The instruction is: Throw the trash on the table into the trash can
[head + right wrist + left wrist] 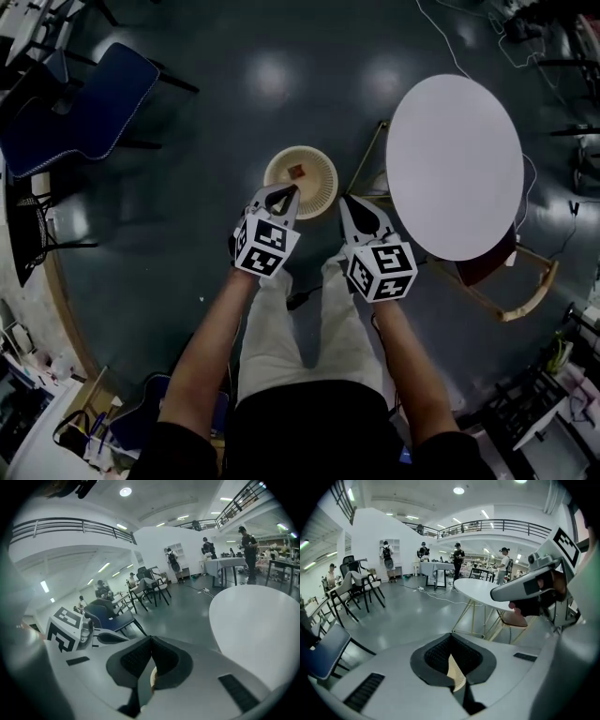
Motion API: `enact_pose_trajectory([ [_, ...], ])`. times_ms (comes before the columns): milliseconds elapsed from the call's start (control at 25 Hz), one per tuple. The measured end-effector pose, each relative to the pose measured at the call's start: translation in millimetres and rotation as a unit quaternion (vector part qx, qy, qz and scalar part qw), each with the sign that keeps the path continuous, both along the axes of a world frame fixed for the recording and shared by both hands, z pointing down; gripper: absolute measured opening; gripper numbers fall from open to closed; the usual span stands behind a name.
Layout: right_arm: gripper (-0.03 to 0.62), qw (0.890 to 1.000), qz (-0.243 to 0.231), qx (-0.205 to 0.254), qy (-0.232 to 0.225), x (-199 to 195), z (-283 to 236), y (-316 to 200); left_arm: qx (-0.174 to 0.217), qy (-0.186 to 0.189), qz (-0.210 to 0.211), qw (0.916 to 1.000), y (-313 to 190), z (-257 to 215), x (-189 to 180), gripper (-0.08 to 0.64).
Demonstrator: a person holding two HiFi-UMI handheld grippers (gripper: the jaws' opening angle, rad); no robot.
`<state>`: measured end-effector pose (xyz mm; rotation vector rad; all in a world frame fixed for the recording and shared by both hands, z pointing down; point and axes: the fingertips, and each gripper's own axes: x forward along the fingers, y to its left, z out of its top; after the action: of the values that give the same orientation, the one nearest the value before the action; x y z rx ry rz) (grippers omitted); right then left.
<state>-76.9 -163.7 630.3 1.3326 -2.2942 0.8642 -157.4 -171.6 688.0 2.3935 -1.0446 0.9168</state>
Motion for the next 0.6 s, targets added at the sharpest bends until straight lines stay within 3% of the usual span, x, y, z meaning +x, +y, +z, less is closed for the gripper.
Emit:
enact_pose_trajectory([
  [400,0.018,0.999,-0.012,0.050,-0.006,-9.6,-107.8,-0.9,0.043,0.027,-0.031,0.9982,19.5,-115.9,-2.4,0.014],
  [600,0.018,0.997,-0.010,0.070,-0.007,-15.2,-153.3,6.8,0.084,0.035,-0.045,0.9949,26.3,-179.5,-15.4,0.014],
])
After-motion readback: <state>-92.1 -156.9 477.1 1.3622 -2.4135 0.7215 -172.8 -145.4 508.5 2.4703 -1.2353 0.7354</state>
